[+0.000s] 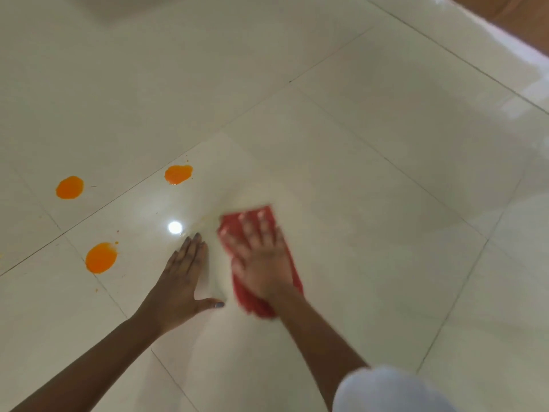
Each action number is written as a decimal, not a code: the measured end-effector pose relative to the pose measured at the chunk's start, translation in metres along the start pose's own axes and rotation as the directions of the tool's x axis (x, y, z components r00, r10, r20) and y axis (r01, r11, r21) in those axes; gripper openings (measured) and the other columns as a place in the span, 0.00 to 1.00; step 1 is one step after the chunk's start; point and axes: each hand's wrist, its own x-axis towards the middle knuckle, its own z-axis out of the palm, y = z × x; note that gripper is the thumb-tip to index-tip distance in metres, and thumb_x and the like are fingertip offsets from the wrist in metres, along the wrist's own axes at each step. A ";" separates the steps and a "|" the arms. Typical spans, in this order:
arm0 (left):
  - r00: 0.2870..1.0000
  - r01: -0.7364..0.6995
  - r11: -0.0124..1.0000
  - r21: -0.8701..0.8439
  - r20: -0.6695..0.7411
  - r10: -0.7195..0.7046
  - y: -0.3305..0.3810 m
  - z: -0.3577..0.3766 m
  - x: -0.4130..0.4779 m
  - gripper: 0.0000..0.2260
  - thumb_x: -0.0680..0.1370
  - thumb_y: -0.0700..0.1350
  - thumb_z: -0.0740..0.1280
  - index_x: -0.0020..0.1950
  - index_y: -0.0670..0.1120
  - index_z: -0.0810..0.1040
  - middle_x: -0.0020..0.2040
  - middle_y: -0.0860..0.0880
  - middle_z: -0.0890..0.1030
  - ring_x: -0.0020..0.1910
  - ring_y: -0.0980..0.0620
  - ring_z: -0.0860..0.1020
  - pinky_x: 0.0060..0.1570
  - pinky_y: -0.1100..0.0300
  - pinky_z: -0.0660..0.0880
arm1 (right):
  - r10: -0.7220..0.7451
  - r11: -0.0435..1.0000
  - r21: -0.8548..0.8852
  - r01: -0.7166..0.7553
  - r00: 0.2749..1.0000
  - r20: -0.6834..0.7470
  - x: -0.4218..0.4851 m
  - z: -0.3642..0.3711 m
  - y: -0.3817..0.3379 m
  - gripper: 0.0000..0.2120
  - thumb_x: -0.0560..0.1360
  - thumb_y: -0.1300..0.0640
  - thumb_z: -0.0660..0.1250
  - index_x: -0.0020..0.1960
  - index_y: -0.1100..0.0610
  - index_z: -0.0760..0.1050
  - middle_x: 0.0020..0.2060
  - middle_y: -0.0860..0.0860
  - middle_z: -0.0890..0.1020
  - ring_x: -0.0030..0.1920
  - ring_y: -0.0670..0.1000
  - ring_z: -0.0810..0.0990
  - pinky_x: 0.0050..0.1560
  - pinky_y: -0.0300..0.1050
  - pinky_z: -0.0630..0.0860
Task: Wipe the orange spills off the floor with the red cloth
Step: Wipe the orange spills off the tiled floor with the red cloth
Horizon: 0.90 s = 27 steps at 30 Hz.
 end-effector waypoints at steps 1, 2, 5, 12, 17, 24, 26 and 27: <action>1.000 -0.001 1.000 -0.007 0.006 0.001 0.003 -0.001 0.001 0.57 0.56 0.82 0.41 0.70 0.45 0.29 0.74 0.50 0.30 0.72 0.54 0.29 0.71 0.60 0.34 | -0.089 0.996 0.004 0.089 0.996 0.000 -0.032 0.006 -0.006 0.27 0.75 0.44 0.53 0.74 0.39 0.56 0.76 0.51 0.58 0.75 0.62 0.51 0.72 0.64 0.51; 1.000 0.001 1.000 -0.009 0.010 -0.001 0.003 -0.001 0.000 0.58 0.55 0.83 0.41 0.70 0.45 0.30 0.74 0.50 0.30 0.72 0.54 0.29 0.72 0.59 0.35 | -0.124 0.992 0.021 0.124 0.992 -0.015 -0.063 0.012 -0.003 0.27 0.74 0.44 0.55 0.73 0.38 0.57 0.75 0.50 0.59 0.75 0.61 0.52 0.72 0.64 0.52; 1.000 -0.007 1.000 -0.002 0.030 0.007 0.008 0.002 -0.004 0.57 0.55 0.83 0.40 0.71 0.45 0.32 0.74 0.51 0.31 0.73 0.54 0.30 0.72 0.59 0.36 | 0.012 0.999 0.037 -0.011 0.999 -0.034 -0.108 -0.001 0.058 0.27 0.72 0.45 0.58 0.72 0.37 0.60 0.74 0.50 0.63 0.74 0.60 0.57 0.69 0.62 0.60; 0.996 -0.045 0.993 0.106 0.083 0.036 0.010 0.007 -0.024 0.56 0.56 0.81 0.39 0.70 0.45 0.32 0.72 0.49 0.30 0.73 0.50 0.31 0.72 0.58 0.37 | 0.277 0.961 0.002 -0.277 0.961 0.019 0.005 -0.019 0.066 0.27 0.78 0.45 0.51 0.75 0.41 0.48 0.77 0.53 0.50 0.75 0.63 0.45 0.72 0.63 0.46; 0.998 0.015 0.988 0.156 0.061 -0.025 0.004 0.009 -0.049 0.52 0.61 0.79 0.41 0.70 0.44 0.31 0.72 0.46 0.29 0.72 0.46 0.30 0.72 0.56 0.36 | -0.220 0.975 0.030 0.219 0.976 0.012 -0.089 0.004 -0.004 0.26 0.73 0.44 0.56 0.72 0.39 0.61 0.73 0.51 0.64 0.74 0.61 0.58 0.70 0.64 0.56; 0.976 0.202 0.929 0.311 0.014 -0.217 -0.040 0.007 -0.120 0.43 0.74 0.66 0.57 0.74 0.47 0.35 0.70 0.45 0.26 0.69 0.44 0.26 0.71 0.52 0.33 | 0.170 0.985 0.025 -0.173 0.981 0.088 -0.013 -0.004 -0.042 0.26 0.79 0.44 0.50 0.75 0.40 0.48 0.77 0.52 0.50 0.75 0.63 0.44 0.71 0.64 0.43; 0.961 0.251 0.914 0.318 0.031 -0.274 -0.046 0.008 -0.135 0.42 0.74 0.66 0.56 0.74 0.48 0.34 0.70 0.45 0.26 0.69 0.43 0.26 0.72 0.51 0.35 | -0.131 0.991 0.052 0.125 0.983 0.126 -0.029 0.004 -0.085 0.25 0.77 0.45 0.50 0.74 0.39 0.53 0.76 0.52 0.56 0.75 0.63 0.50 0.71 0.65 0.47; 0.947 0.298 0.908 0.295 0.029 -0.320 -0.050 0.008 -0.145 0.42 0.75 0.66 0.56 0.74 0.48 0.35 0.70 0.45 0.26 0.70 0.43 0.27 0.73 0.50 0.36 | -0.292 0.956 0.047 0.289 0.948 0.126 -0.044 0.007 -0.102 0.25 0.76 0.45 0.52 0.73 0.39 0.58 0.75 0.51 0.61 0.74 0.62 0.56 0.70 0.65 0.52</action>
